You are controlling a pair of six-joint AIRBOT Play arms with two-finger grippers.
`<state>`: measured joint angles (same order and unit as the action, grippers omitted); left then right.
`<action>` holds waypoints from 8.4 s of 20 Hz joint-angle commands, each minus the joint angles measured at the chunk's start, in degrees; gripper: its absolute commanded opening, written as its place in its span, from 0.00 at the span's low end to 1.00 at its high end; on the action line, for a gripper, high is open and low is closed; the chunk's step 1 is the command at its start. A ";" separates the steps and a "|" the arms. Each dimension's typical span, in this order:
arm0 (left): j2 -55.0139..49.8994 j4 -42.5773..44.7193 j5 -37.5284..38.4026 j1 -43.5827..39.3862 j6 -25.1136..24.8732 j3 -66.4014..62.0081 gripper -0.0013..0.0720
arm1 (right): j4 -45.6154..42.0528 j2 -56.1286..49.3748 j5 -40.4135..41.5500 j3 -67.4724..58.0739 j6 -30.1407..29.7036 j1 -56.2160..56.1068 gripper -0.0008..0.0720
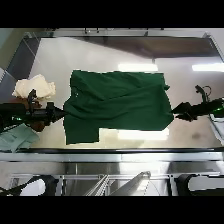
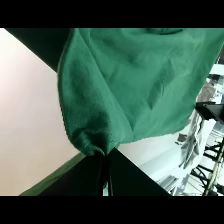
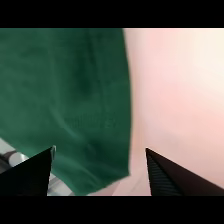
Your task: Fold the shirts.
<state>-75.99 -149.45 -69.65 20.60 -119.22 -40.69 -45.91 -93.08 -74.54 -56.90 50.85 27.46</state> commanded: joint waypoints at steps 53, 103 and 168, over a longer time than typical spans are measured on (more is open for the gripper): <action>-46.40 -0.22 5.03 -12.81 8.11 -79.60 0.55 | 47.80 -5.09 36.35 -8.98 -19.61 -8.35 0.60; 34.93 14.43 4.55 -4.26 21.75 33.46 0.48 | -1.16 8.55 0.44 21.22 -2.03 11.02 0.04; -39.23 16.09 -16.61 -12.63 10.19 -74.95 0.04 | 26.91 -11.34 14.56 -18.73 -8.83 -5.49 0.03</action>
<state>-115.11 -139.37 -77.93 8.78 -112.66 -115.81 -12.73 -103.63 -54.89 -75.09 40.95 21.12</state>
